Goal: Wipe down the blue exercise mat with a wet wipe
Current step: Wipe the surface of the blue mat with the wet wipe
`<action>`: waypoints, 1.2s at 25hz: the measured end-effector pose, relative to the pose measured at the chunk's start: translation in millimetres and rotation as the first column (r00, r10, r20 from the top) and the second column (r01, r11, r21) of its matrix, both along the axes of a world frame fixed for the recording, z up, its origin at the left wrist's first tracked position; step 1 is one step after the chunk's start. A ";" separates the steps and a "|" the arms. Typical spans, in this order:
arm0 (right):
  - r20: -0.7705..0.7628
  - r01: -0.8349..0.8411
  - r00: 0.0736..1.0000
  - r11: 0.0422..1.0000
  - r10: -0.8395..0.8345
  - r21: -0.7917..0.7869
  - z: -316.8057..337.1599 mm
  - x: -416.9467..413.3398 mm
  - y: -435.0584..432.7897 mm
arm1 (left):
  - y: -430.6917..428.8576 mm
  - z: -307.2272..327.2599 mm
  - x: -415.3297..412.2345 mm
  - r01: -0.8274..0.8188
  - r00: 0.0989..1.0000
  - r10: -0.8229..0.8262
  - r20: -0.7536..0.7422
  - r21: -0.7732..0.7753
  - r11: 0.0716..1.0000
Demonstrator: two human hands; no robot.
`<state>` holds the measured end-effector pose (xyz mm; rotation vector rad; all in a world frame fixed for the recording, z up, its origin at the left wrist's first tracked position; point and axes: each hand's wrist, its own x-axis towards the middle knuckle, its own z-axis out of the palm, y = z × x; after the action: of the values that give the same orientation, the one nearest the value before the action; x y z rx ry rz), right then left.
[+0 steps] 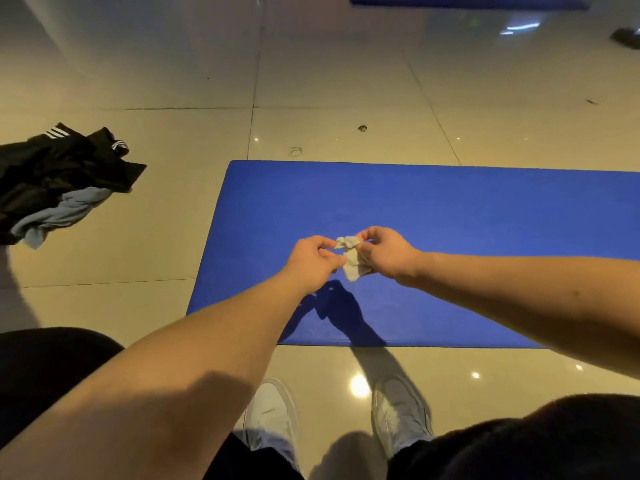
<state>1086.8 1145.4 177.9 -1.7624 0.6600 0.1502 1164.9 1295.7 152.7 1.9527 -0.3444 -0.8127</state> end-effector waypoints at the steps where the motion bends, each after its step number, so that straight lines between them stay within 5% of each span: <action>1: -0.002 0.008 1.000 1.000 -0.008 -0.013 12.8 -2.2 2.4 | 2.3 10.4 -2.1 -0.017 1.000 0.017 0.017 -0.028 0.999; 9: -0.071 -0.147 0.988 0.984 0.141 -0.096 107.4 -9.4 26.4 | 30.3 90.1 -24.4 0.022 0.998 -0.016 0.066 -0.090 0.996; 13: -0.052 -0.156 0.986 0.988 0.156 0.005 127.3 -12.4 45.7 | 50.6 112.2 -25.8 0.033 0.982 -0.028 0.189 -0.024 0.999; 17: -0.075 -0.188 0.980 0.982 0.186 -0.020 125.0 -21.2 51.5 | 60.0 116.0 -23.5 0.050 0.955 -0.067 0.288 0.067 0.997; 27: -0.224 -0.472 0.880 0.817 0.418 -0.331 88.5 2.2 45.8 | 54.1 89.6 12.2 0.041 0.954 -0.070 0.291 0.104 0.994; 30: -0.212 -0.452 0.891 0.832 0.401 -0.323 56.7 23.0 37.1 | 46.0 68.9 36.7 0.067 0.954 -0.110 0.278 0.162 0.985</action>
<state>1109.7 1182.5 234.6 -2.2639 0.3899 0.4875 1201.6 1341.7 221.6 2.2160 -0.5604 -0.6260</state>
